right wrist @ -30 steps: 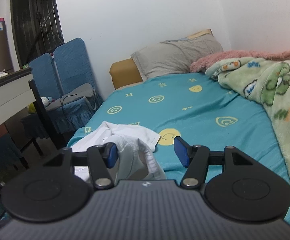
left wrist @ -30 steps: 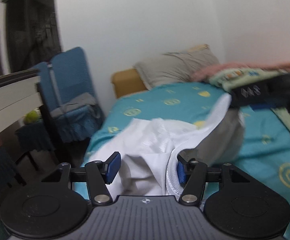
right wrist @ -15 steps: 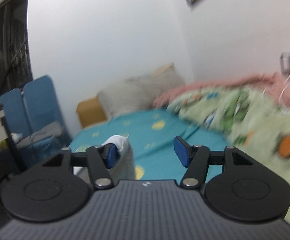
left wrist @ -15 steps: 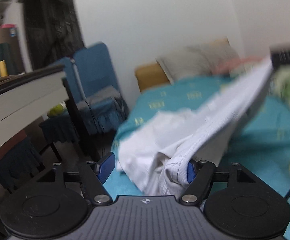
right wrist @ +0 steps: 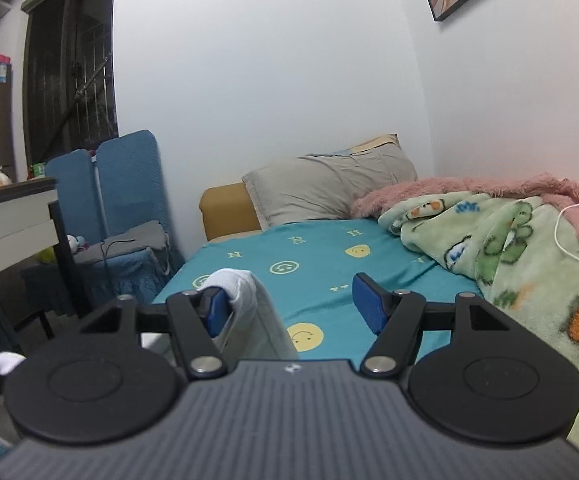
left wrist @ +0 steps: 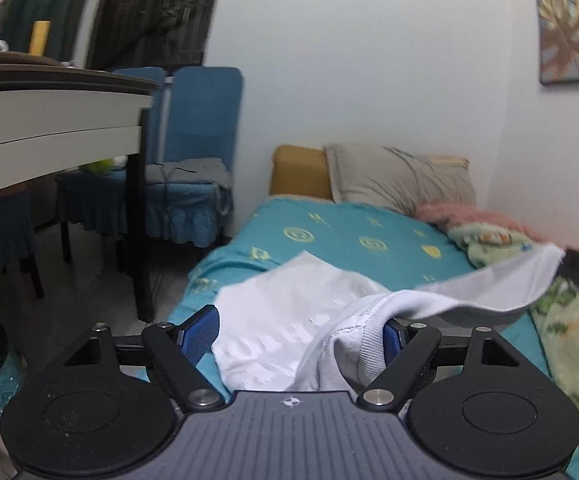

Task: Fold clothes
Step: 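Raise the shirt high with both grippers to shake it out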

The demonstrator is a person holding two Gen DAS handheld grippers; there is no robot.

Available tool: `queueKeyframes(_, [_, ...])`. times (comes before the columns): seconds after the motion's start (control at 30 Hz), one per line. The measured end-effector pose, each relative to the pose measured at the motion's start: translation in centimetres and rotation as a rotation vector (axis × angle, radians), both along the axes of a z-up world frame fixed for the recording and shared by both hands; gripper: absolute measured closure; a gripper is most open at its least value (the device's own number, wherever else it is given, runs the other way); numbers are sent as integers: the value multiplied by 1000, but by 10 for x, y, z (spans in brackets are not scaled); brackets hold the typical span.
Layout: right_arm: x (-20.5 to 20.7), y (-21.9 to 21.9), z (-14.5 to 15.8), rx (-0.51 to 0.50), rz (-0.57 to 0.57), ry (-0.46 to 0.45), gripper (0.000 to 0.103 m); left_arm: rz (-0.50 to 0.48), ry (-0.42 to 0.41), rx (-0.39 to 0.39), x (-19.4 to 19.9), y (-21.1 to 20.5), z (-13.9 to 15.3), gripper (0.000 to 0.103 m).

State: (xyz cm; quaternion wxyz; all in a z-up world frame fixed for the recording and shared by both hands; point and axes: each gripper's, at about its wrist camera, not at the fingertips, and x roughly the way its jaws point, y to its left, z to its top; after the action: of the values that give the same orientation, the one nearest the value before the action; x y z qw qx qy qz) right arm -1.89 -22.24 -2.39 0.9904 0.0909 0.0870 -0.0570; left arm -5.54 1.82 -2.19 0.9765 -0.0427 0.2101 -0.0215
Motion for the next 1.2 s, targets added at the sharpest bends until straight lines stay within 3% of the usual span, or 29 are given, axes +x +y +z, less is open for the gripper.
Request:
queueKeyframes(0.07, [-1,-3,0,12,-10,-5,36,-30,49,48,6,-10,-11,22])
queueKeyframes(0.17, [-1,-8,-1,38,-30,-12,36,-46,141,205,16,-30,-36,22])
queueKeyframes(0.27, [-2,-11,-2,54,-38,-16,36,-41,174,307,18,-41,-52,22])
queueKeyframes(0.43, [-5,-2,-1,-8,-50,-39,36,-35,135,437,11,-56,-60,22])
queueKeyframes(0.53, [4,0,-8,-61,-83,10,36,64,65,395,9,-44,-45,22])
queueKeyframes(0.63, [27,-4,-27,-75,-79,181,36,182,12,252,5,-17,-25,21])
queueKeyframes(0.7, [45,-11,-47,-17,-48,326,38,244,-4,171,3,-2,-16,20])
queueKeyframes(0.8, [44,-13,-53,26,-44,341,38,262,-30,159,0,3,-10,20])
queueKeyframes(0.87, [35,-11,-38,0,-65,263,38,263,-78,172,-3,4,1,20])
queueKeyframes(0.97, [18,-17,9,25,-81,119,38,261,-168,140,1,14,36,17])
queueKeyframes(1.2, [-12,-17,160,39,-81,-163,38,272,-417,90,6,20,177,16])
